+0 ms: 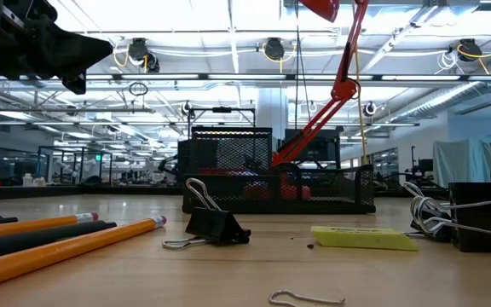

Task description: Pick and place office supplies into organizer

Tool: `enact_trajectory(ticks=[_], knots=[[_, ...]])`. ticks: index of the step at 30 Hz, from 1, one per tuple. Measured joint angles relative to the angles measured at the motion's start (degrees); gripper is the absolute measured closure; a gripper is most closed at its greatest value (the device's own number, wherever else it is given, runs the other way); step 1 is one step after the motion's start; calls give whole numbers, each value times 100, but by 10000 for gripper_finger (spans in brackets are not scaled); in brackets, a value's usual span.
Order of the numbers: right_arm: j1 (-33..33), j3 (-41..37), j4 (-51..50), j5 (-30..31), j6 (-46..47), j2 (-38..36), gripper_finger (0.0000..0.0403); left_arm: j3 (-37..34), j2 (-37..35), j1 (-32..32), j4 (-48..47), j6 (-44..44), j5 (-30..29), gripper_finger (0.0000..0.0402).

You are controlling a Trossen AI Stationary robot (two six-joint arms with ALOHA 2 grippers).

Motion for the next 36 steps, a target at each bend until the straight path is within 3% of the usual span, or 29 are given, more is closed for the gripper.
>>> enact_trajectory(ticks=[8, 15, 20, 28, 36], knots=[[465, 920, -444, 601, 514, 1183, 211, 0, 0, 0, -34, -21, 0, 382], [528, 1454, -567, 970, 929, 2122, 196, 0, 0, 0, -314, -21, 4, 398], [530, 2264, -1848, 966, 1824, 2661, 183, 0, 0, 0, -472, -46, 5, 386], [388, 3155, -4363, 166, 3248, 3393, 172, 0, 0, -4, -433, -128, 7, 358], [152, 3155, -5170, -398, 3562, 3427, 174, 0, 0, -4, -415, -163, 4, 355]])
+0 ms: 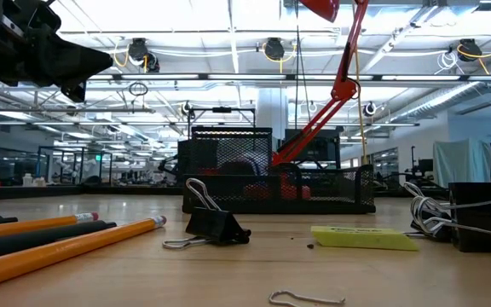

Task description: Pick and place office supplies into organizer

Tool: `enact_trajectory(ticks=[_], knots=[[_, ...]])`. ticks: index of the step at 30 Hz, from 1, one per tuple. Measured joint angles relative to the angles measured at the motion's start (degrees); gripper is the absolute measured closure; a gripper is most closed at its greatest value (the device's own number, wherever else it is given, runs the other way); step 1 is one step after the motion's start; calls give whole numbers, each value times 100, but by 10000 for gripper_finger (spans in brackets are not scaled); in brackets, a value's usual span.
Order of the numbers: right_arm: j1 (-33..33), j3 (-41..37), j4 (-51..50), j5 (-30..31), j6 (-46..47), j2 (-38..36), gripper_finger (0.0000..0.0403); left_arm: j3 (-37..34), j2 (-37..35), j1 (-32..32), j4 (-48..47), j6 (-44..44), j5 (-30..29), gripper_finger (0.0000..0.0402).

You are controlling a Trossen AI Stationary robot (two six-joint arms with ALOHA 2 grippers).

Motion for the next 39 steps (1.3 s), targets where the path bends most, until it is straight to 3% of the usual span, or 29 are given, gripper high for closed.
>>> enact_trajectory(ticks=[8, 14, 21, 35, 39], knots=[[-390, 0, -594, -401, -204, -294, 176, 0, 0, 2, -11, 13, 0, 355], [-630, 0, -446, -497, -641, -518, 179, 0, 0, 4, -24, 13, 0, 355], [-814, -3, 256, -1085, -1295, -414, 181, 0, 0, 4, -46, 17, 0, 355], [-765, -4, 1066, -2087, -1019, -77, 181, 0, 0, 4, -190, -5, 0, 355], [-730, -7, 1140, -2116, -866, 123, 181, 0, 0, 4, -191, -5, 0, 355]])
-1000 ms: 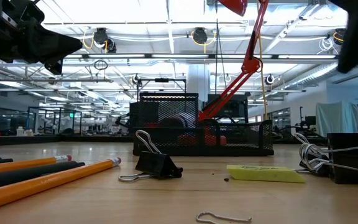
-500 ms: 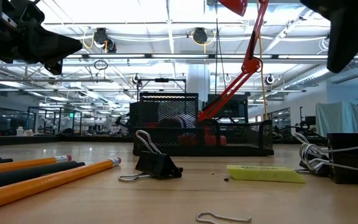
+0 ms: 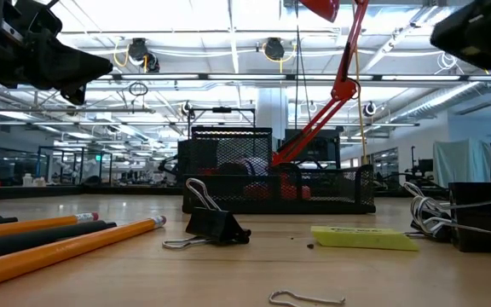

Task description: Pick and place office supplies into organizer

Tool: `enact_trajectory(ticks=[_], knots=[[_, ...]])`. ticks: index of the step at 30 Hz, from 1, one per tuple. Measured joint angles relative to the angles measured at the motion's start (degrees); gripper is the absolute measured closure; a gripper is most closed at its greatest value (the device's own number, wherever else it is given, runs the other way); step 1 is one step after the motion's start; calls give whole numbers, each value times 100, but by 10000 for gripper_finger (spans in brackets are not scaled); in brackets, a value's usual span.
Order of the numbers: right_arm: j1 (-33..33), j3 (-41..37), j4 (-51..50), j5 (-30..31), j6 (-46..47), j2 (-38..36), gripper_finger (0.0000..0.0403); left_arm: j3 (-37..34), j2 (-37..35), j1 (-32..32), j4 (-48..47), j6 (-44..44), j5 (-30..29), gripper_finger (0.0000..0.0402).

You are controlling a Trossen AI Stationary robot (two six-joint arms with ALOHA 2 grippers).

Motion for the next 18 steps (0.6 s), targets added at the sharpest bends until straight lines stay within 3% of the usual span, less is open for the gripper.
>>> enact_trajectory(ticks=[9, 18], knots=[[290, 339, -390, 181, 651, 48, 185, 0, 0, 0, -37, 31, 0, 355], [492, 382, -394, 180, 1179, 449, 229, 0, 0, -4, -77, 4, -1, 355]])
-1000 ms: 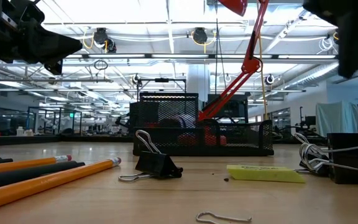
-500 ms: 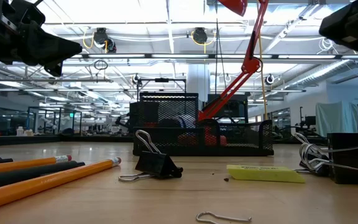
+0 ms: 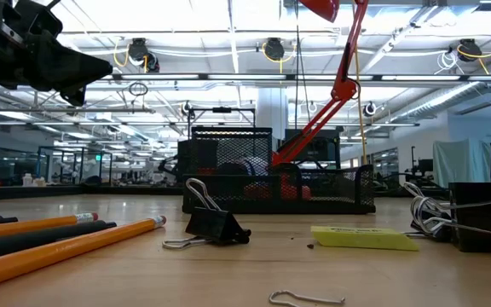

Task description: Pick and place office supplies into organizer

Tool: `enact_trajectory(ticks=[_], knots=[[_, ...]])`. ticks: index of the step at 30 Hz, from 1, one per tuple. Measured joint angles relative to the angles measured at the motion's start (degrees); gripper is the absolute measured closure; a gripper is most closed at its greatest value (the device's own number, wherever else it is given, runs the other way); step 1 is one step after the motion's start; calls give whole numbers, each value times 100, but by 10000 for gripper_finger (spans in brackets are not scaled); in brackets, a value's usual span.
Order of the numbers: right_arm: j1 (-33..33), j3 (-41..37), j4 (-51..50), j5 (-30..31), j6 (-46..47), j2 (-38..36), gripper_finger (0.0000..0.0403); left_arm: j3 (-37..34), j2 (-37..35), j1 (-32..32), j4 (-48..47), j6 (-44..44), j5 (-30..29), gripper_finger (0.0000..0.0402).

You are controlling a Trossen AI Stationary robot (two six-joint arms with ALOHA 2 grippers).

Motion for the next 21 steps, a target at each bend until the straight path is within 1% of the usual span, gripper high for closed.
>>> enact_trajectory(ticks=[5, 11, 18, 21], knots=[[-15, 1, -246, 16, 53, 192, 246, 0, 0, 0, -84, -9, 1, 355], [-34, 9, -700, 163, 131, 390, 247, 0, 0, 2, -86, -7, -1, 355], [-29, 24, -904, 458, 111, 490, 248, 0, 0, 4, -112, -6, -1, 355], [-32, 51, -1067, 730, -6, 468, 248, 0, 0, 4, -119, -6, -1, 355]])
